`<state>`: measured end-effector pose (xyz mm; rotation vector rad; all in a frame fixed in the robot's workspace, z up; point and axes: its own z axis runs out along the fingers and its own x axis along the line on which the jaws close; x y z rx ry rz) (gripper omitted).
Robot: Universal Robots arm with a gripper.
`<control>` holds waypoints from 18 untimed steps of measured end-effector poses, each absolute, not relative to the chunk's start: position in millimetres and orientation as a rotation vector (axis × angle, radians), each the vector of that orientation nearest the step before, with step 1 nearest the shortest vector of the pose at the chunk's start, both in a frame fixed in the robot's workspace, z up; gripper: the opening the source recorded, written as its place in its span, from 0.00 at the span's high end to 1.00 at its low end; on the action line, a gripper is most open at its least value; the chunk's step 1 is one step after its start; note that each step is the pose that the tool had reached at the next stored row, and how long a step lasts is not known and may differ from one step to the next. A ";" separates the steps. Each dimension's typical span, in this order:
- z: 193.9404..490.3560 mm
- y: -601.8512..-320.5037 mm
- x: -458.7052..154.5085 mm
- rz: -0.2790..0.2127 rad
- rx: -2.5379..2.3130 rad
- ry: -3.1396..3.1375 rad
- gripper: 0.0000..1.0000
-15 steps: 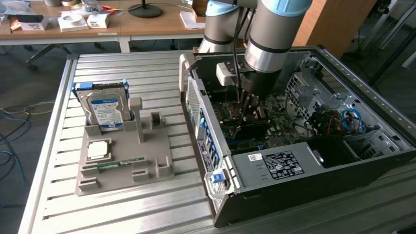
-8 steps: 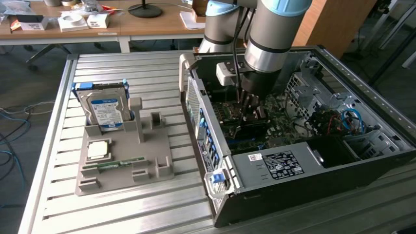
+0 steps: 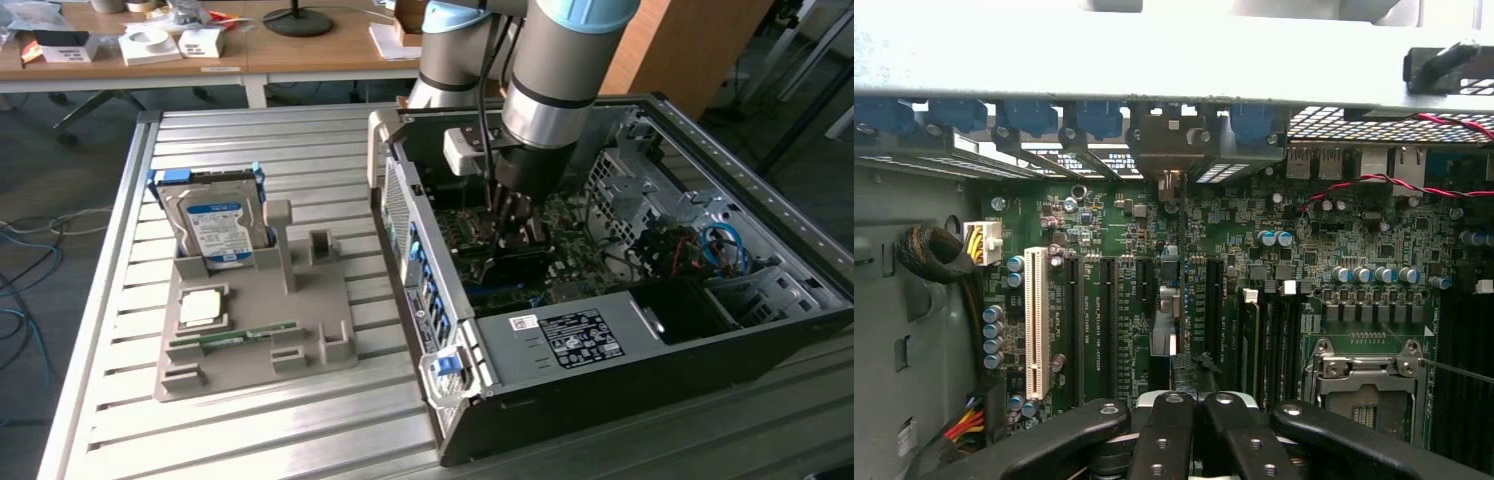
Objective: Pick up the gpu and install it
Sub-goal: 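Press down on the gpu until it lock into place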
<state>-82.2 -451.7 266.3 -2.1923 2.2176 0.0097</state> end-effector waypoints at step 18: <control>266.3 -450.6 -82.2 0.010 -2.192 2.218 0.89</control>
